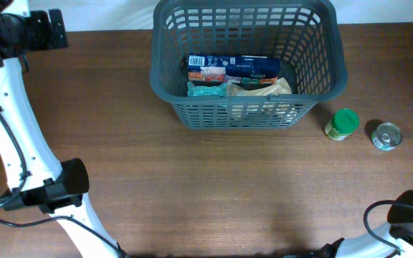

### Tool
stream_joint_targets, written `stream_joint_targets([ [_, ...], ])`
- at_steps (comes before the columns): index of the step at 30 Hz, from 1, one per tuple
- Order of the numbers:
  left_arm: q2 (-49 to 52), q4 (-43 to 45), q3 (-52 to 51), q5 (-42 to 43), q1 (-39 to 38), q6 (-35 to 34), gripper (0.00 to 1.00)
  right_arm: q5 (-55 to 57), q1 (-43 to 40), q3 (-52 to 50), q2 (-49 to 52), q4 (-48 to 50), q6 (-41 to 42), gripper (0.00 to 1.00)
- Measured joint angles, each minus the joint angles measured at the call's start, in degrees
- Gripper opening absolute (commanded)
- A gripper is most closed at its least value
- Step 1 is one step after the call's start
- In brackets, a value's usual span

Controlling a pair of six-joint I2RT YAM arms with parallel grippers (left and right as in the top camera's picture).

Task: Pack container
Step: 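Move the right gripper to the tuna can and grasp it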

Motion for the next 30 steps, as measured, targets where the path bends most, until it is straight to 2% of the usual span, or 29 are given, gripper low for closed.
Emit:
stream_joint_targets([
  [3,0.0,-1.4,-1.9,0.0,-0.1,-0.2,0.99,2.1,0.0,-3.9,1.2,1.0,0.0,0.88],
  [6,0.0,-1.6,-2.3,0.0,-0.1,-0.4,0.99,3.6,0.0,-11.9,4.5,5.9,0.4,0.88],
  [10,0.0,-1.6,-2.3,0.0,-0.1,-0.4,0.99,4.6,0.0,-24.7,11.8,11.8,4.2,0.98],
  [15,0.0,-1.6,-2.3,0.0,-0.1,-0.4,0.99,4.8,0.0,-37.2,13.5,20.8,8.8,1.0],
  [30,0.0,-1.6,-2.3,0.0,-0.1,-0.4,0.99,4.8,0.3,-48.4,13.7,31.2,10.3,0.99],
])
